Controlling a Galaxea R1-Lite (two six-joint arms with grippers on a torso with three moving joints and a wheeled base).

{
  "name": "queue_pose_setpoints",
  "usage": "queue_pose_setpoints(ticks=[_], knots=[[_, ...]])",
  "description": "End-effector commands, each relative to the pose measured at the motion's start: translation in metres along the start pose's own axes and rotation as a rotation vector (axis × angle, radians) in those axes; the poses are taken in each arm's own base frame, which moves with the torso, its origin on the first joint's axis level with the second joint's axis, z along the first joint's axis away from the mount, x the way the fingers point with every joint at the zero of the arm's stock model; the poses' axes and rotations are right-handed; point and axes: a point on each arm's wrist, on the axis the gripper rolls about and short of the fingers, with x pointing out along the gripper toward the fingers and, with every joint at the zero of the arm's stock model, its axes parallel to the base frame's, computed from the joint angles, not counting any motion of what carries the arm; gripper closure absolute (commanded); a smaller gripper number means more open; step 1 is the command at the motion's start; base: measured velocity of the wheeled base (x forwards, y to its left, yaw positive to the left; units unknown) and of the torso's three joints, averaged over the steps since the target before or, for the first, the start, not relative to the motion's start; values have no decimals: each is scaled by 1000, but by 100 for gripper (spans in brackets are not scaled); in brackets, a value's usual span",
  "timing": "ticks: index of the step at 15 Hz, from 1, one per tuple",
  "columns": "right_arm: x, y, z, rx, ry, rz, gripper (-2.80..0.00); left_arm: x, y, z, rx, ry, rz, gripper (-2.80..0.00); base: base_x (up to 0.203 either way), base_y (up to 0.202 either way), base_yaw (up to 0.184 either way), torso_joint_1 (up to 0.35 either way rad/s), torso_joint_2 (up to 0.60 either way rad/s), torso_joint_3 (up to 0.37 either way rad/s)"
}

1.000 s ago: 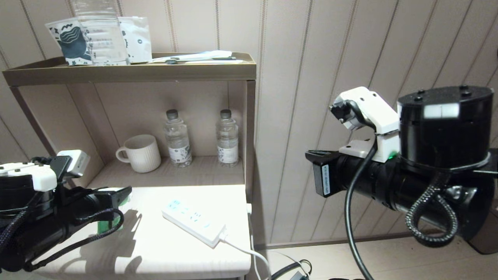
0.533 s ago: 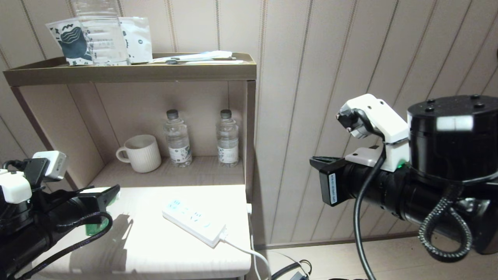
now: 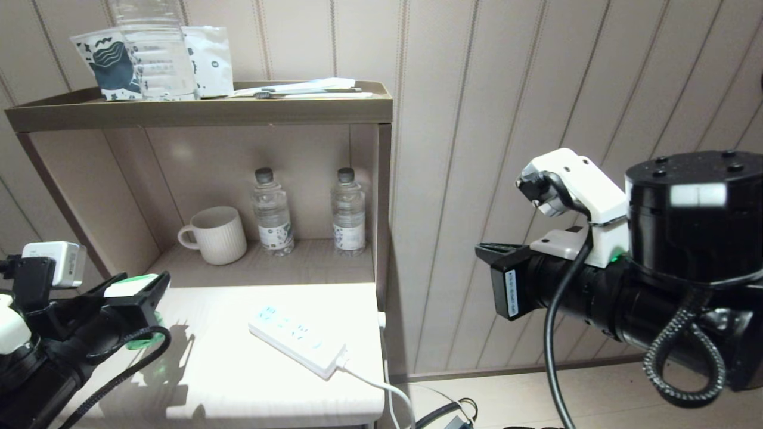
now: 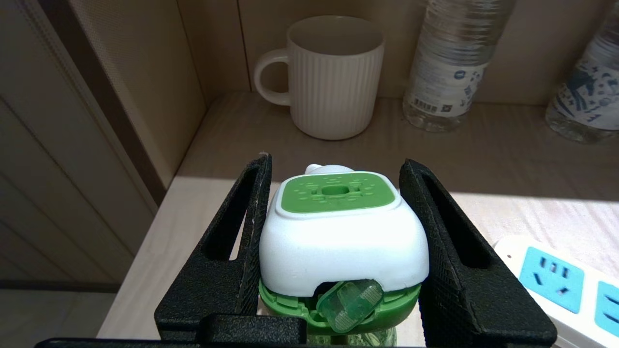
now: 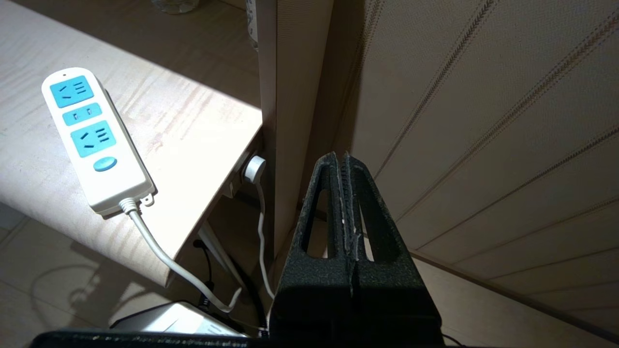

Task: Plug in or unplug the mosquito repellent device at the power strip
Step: Place the mosquito repellent liquid on the table

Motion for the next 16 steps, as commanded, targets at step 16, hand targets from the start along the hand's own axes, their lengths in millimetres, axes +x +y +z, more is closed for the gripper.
queue_pose_setpoints(ticks=[16], knots=[[12, 4, -6, 0, 36, 27, 0, 42, -6, -8, -34, -74, 100, 0, 0, 0, 0, 0, 0, 0]])
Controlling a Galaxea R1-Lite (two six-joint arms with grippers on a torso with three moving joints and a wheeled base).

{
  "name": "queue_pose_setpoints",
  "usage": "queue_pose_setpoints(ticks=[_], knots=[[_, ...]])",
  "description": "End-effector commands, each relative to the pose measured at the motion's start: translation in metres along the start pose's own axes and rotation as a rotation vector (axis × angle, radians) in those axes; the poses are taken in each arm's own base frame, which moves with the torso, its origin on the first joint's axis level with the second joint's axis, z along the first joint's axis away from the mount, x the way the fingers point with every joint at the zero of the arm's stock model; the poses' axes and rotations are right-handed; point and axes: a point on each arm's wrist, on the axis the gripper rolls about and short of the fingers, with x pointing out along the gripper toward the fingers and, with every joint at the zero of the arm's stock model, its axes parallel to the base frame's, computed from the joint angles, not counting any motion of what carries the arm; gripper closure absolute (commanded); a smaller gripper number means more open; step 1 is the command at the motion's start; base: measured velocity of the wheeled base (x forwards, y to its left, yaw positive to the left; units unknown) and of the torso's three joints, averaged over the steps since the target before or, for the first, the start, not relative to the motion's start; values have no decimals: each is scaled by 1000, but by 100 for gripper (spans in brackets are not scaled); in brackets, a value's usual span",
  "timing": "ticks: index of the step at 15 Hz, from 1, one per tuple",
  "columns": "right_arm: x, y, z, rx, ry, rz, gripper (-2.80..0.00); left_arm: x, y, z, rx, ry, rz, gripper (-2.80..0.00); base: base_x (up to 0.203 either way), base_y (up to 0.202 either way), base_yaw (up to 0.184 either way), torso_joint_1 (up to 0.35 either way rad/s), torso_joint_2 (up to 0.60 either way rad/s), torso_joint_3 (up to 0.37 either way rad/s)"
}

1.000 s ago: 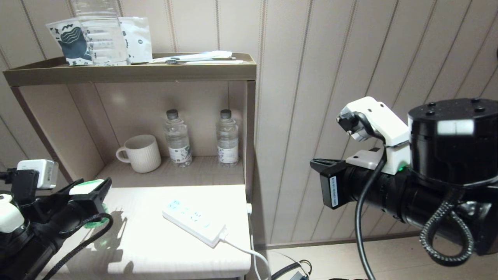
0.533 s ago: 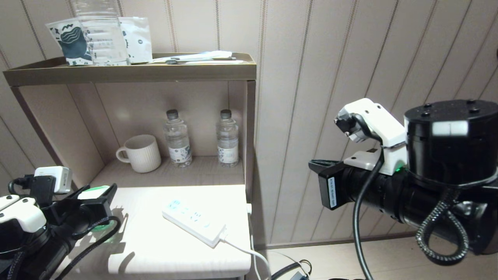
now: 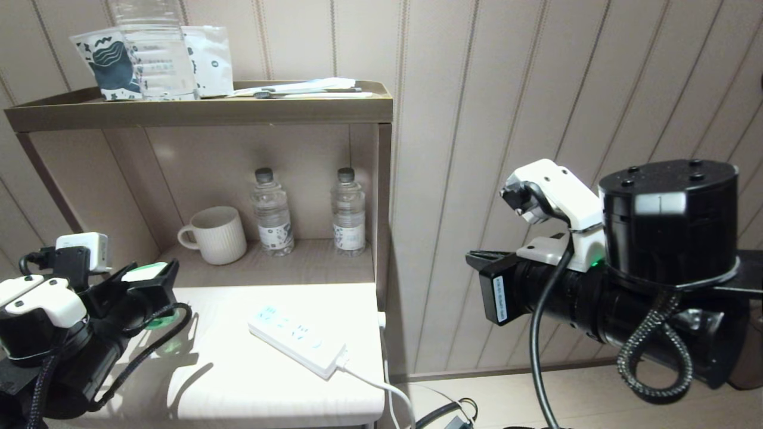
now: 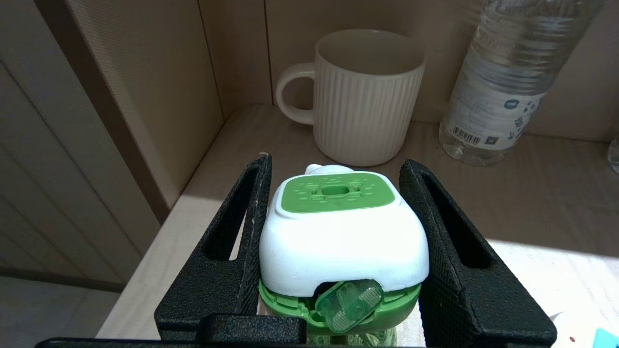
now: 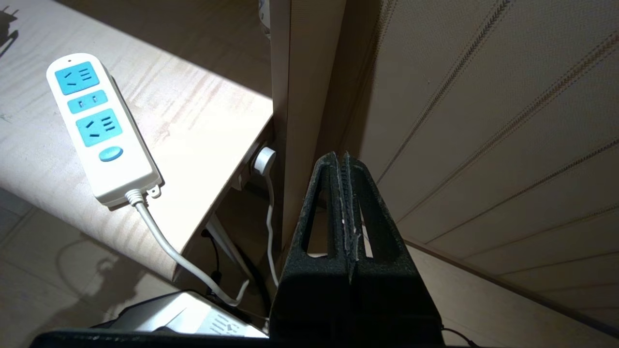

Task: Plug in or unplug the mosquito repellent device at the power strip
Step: Place the mosquito repellent liquid on the table

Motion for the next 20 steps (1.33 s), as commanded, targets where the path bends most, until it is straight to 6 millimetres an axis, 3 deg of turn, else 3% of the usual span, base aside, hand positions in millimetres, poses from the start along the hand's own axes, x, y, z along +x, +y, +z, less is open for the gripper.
queue_pose_setpoints(ticks=[1, 5, 13, 20], knots=[[3, 1, -1, -2, 6, -2, 0, 5, -2, -1, -10, -24, 1, 0, 0, 0, 0, 0, 0, 0], [7, 1, -2, -3, 14, -7, 0, 20, 1, -15, -26, 30, 33, 0, 0, 0, 0, 0, 0, 0], [15, 3, -5, -7, 27, -7, 0, 35, -2, -25, -23, 55, 38, 0, 0, 0, 0, 0, 0, 0], [25, 7, -7, -8, 29, -4, 0, 36, -2, -25, -23, 55, 38, 0, 0, 0, 0, 0, 0, 0]])
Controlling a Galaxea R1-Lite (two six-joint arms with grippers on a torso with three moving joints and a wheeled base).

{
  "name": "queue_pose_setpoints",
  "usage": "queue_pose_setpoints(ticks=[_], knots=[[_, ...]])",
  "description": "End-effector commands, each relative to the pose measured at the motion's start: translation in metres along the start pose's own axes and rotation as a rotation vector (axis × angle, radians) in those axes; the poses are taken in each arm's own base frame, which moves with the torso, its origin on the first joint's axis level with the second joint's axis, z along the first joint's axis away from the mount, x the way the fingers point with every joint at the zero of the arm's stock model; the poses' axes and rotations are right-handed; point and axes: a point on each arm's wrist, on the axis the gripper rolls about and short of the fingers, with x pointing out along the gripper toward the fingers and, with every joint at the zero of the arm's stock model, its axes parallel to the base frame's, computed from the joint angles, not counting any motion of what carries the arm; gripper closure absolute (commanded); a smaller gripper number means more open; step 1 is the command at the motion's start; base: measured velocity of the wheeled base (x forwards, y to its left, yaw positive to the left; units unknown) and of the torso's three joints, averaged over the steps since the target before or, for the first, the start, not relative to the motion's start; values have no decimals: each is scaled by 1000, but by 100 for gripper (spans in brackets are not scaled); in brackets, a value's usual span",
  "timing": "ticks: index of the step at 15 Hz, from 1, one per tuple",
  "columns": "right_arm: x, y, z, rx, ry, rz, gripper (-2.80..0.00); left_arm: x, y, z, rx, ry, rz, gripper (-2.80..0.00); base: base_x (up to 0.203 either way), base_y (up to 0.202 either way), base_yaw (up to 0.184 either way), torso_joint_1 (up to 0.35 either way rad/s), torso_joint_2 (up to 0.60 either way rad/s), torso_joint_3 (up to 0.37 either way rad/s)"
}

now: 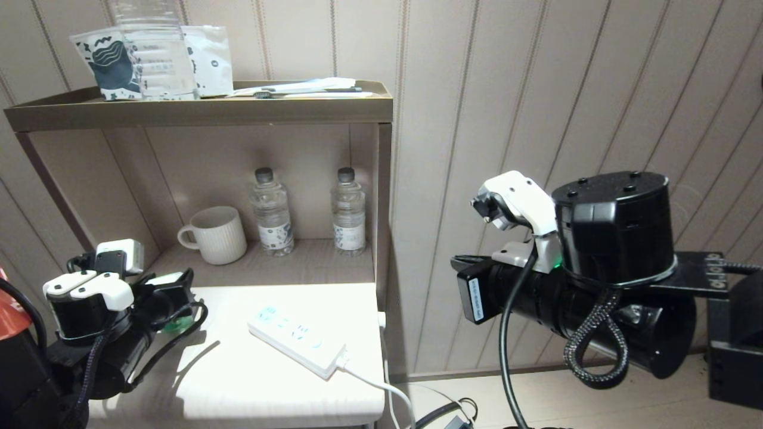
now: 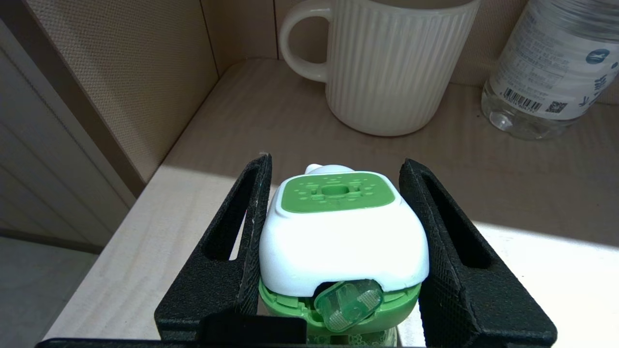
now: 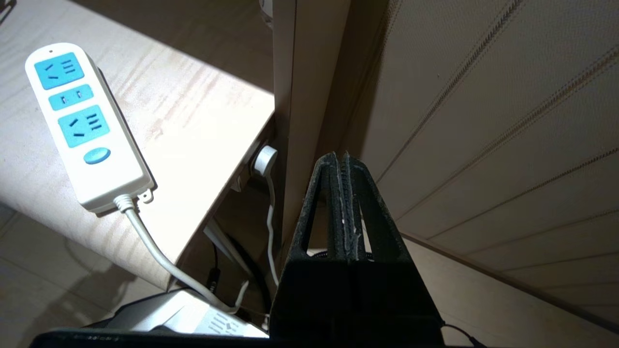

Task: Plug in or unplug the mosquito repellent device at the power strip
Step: Place the mosquito repellent liquid on the table

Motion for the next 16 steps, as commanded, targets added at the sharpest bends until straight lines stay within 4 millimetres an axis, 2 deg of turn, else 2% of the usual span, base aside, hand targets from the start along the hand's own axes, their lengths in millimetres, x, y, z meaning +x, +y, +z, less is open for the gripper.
queue_pose_setpoints(ticks=[1, 10, 16], knots=[[3, 1, 0, 1, -7, 0, 0, 0, 0, 3, -13, -35, -1, 0, 0, 0, 0, 0, 0, 0], [8, 3, 2, 4, -30, -2, 0, -8, 0, -3, -10, -3, -9, 0, 0, 0, 0, 0, 0, 0], [8, 4, 3, 5, -33, 0, 0, -20, -6, -12, 9, 45, -46, 0, 0, 0, 0, 0, 0, 0]])
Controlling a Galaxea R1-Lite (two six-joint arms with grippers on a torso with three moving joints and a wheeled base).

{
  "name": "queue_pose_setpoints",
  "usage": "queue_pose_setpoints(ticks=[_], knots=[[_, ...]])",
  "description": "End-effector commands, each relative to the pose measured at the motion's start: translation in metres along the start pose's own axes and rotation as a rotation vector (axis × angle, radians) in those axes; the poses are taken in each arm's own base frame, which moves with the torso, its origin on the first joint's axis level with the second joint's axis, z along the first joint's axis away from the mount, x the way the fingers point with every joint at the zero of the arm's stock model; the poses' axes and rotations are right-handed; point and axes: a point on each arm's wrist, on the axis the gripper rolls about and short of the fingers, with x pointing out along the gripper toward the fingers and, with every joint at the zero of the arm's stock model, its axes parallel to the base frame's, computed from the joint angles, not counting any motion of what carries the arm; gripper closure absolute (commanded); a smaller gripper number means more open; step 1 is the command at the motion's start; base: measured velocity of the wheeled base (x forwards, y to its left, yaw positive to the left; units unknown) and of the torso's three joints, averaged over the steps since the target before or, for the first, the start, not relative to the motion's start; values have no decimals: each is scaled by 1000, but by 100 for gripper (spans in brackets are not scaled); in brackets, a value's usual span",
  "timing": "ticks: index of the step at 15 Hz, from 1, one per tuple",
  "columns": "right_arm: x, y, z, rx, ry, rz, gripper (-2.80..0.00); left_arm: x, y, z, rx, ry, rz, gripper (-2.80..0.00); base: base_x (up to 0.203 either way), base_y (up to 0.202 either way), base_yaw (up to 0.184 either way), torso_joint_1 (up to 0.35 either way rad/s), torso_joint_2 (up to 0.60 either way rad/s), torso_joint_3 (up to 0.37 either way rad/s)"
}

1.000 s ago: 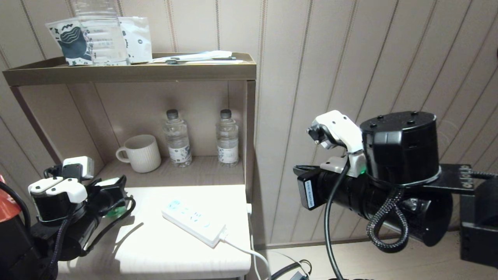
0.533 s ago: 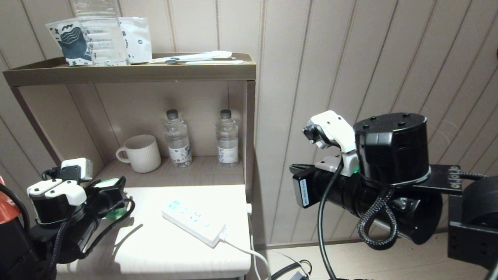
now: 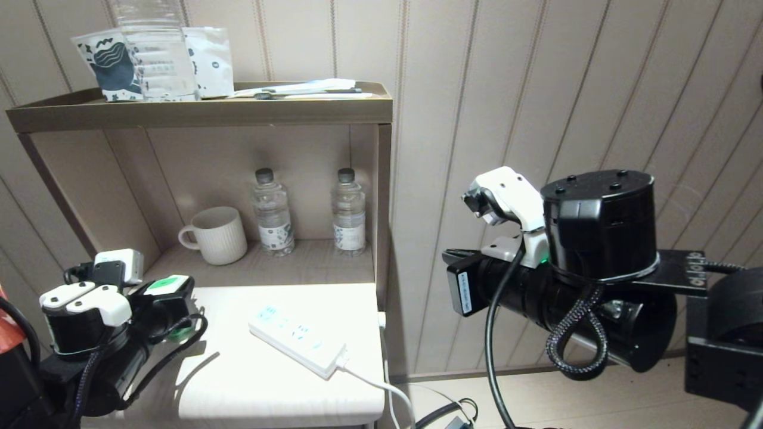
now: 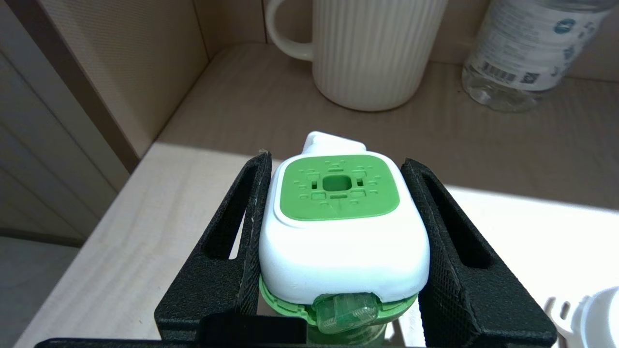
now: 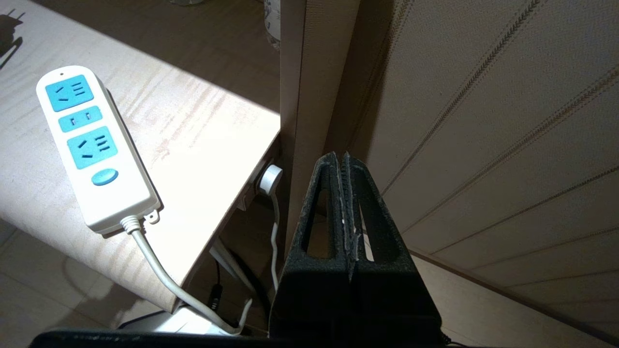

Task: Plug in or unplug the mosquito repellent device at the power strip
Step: Place the mosquito repellent liquid on the table

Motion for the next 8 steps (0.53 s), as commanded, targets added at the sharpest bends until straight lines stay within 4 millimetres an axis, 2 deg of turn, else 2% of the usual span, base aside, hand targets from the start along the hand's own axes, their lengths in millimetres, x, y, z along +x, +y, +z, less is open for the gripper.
queue_pose_setpoints(ticks=[1, 8], knots=[[0, 0, 0, 0, -1, -1, 0, -3, -3, 1, -16, -24, -17, 0, 0, 0, 0, 0, 0, 0], [2, 1, -1, -1, 5, 1, 0, -6, -2, -1, -14, -15, -16, 0, 0, 0, 0, 0, 0, 0]])
